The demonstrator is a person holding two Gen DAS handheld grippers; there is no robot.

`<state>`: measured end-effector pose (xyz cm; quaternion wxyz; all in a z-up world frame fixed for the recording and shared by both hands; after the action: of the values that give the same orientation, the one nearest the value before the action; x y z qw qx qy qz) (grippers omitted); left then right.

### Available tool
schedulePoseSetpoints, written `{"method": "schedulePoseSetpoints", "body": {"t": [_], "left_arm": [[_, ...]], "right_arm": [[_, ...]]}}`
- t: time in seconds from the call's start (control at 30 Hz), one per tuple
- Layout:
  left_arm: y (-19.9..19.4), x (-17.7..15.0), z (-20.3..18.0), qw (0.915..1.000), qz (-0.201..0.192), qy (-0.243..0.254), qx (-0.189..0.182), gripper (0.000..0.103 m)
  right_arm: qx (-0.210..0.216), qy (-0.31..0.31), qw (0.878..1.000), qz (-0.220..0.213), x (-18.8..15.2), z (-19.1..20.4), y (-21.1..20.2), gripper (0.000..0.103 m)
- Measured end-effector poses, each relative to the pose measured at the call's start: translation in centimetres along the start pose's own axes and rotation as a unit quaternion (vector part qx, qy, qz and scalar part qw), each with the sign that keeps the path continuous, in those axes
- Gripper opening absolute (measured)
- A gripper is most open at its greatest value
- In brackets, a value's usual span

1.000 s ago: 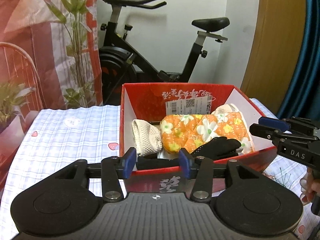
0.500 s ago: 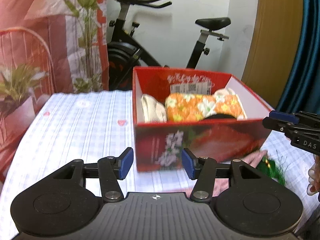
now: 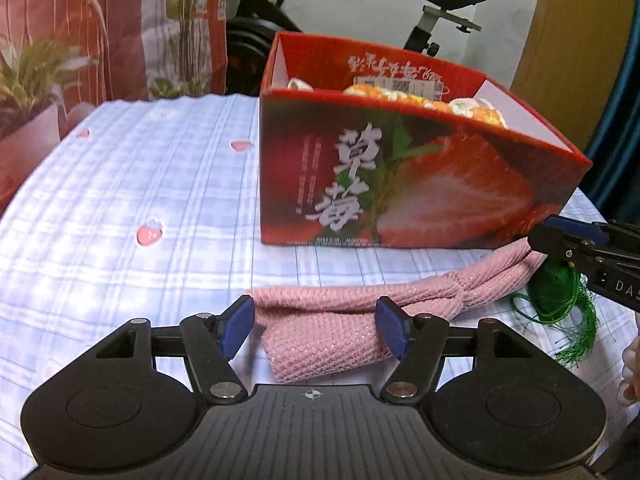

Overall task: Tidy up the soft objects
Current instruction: 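Move both grippers back to the pink knit cloth, then close the left gripper on one end of the pink cloth while the right gripper grasps its middle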

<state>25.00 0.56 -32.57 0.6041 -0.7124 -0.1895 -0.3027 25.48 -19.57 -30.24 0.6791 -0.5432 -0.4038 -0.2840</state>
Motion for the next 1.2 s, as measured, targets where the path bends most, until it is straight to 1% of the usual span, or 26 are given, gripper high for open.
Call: {"method": "schedulePoseSetpoints", "body": {"t": [0.1,0.13,0.17,0.2,0.23,0.27,0.3,0.33,0.37,0.43,0.53,0.63,0.67,0.73,0.8,0.97,1.2], "left_arm": [[0.5,-0.5,-0.1,1.0000,0.002,-0.005,-0.003,0.068],[0.6,-0.6,-0.2,1.0000,0.002,-0.006,-0.002,0.066],[0.6,-0.7,-0.3,1.0000,0.002,-0.005,-0.001,0.056],[0.8,-0.8,-0.5,1.0000,0.003,-0.002,0.004,0.050],[0.9,-0.9,-0.5,0.9999,0.007,0.002,0.009,0.038],[1.0,-1.1,-0.5,0.9999,0.008,0.004,0.009,0.021],[1.0,-1.2,-0.6,0.9999,0.008,0.005,0.007,0.017],[0.9,-1.2,-0.6,1.0000,0.007,0.006,0.003,0.015],[0.8,-1.3,-0.6,1.0000,0.004,0.006,-0.001,0.011],[0.7,-1.4,-0.6,0.9999,0.004,0.006,-0.010,0.010],[0.4,-1.8,-0.2,0.9999,0.006,0.004,-0.014,0.010],[0.2,-2.1,0.5,0.9999,0.007,0.004,-0.006,0.009],[0.2,-2.2,1.0,1.0000,0.008,0.003,0.003,0.009],[0.0,-2.3,1.6,0.9999,0.008,-0.005,0.003,0.009],[-0.1,-2.4,2.3,0.9999,0.008,-0.011,0.003,0.009],[-0.5,-2.5,2.9,0.9999,0.004,-0.005,0.009,0.009],[-0.8,-2.6,4.4,0.9997,0.001,-0.014,0.021,0.009]], "right_arm": [[-0.006,0.007,1.000,0.008,-0.8,-0.1,0.7,0.029],[-0.008,0.010,1.000,0.011,-1.0,-0.3,1.0,0.029],[-0.010,0.012,1.000,0.014,-1.1,-0.4,1.2,0.029],[-0.011,0.014,1.000,0.016,-1.3,-0.5,1.4,0.029],[-0.013,0.014,1.000,0.018,-1.5,-0.5,1.6,0.030],[-0.014,0.014,1.000,0.020,-1.6,-0.5,1.7,0.030],[-0.014,0.013,1.000,0.021,-1.7,-0.5,1.8,0.030],[-0.015,0.013,1.000,0.021,-1.8,-0.5,1.9,0.030],[-0.015,0.015,1.000,0.021,-1.9,-0.5,1.9,0.031],[-0.015,0.018,0.999,0.022,-2.1,-0.6,1.9,0.032],[-0.015,0.018,0.999,0.024,-2.5,-0.6,1.9,0.033],[-0.012,0.006,1.000,0.025,-2.9,-0.2,1.7,0.034],[-0.012,0.001,1.000,0.027,-3.0,0.0,1.6,0.035],[-0.010,-0.005,1.000,0.028,-3.1,0.3,1.5,0.038],[-0.007,-0.004,1.000,0.028,-3.1,0.5,1.3,0.038],[-0.003,-0.009,1.000,0.030,-3.3,0.8,1.1,0.038],[0.000,-0.012,0.999,0.033,-3.4,1.2,0.8,0.039]]}}
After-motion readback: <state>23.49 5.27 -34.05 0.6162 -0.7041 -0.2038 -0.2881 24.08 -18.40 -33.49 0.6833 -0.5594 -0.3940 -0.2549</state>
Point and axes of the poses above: each gripper's, at about its wrist camera, not at the fingertips, and y roughly the way its jaws point, z to its left, x to its top, the point moved 10 cm from there along y, roughly the way its jaws point, and after that the axes turned 1 degree about z, right-handed, at the moved point
